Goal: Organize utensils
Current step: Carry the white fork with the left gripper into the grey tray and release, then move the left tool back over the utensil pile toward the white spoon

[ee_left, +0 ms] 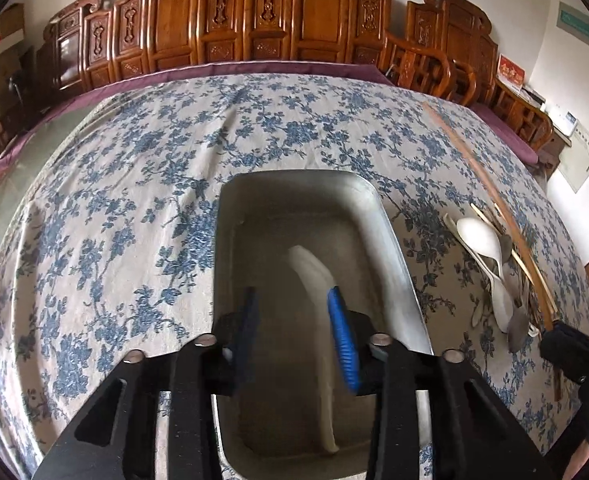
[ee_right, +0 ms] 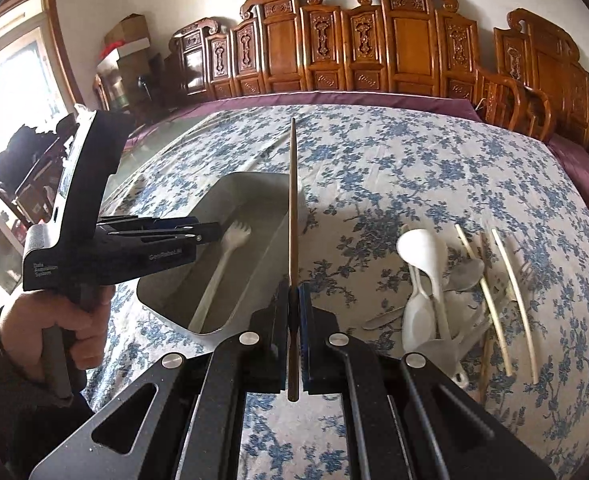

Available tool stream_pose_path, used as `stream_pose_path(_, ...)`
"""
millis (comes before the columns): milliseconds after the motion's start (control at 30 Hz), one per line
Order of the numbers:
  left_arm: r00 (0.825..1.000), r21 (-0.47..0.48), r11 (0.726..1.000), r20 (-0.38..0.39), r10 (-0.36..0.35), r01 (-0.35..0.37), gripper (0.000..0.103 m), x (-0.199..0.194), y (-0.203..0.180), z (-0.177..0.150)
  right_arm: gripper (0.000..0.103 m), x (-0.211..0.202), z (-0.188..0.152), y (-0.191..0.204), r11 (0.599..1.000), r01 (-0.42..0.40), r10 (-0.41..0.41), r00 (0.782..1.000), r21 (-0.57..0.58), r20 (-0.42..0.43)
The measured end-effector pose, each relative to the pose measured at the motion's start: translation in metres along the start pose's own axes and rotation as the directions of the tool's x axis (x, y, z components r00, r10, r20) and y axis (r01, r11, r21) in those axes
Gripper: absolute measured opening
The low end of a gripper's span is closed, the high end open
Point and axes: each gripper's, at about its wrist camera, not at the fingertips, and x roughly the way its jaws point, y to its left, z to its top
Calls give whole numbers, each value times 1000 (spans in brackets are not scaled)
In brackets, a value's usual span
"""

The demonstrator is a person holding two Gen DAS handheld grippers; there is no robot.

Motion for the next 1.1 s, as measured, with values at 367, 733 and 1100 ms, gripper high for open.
stream_pose_path(367, 995, -54, 998, 93, 34, -29, 54, -33, 31, -9, 6, 27, 8, 33, 995, -95, 97, 994, 41, -58)
stream_pose_path(733, 990, -100, 993, 123, 75, -63, 71, -36, 65, -7, 6, 70, 17, 52, 992, -105, 114, 985, 75, -127)
stream_pose_path(1100, 990, -119, 992, 127, 57, -42, 72, -36, 69, -6, 8, 83, 20, 52, 991, -116, 124, 984, 64, -128)
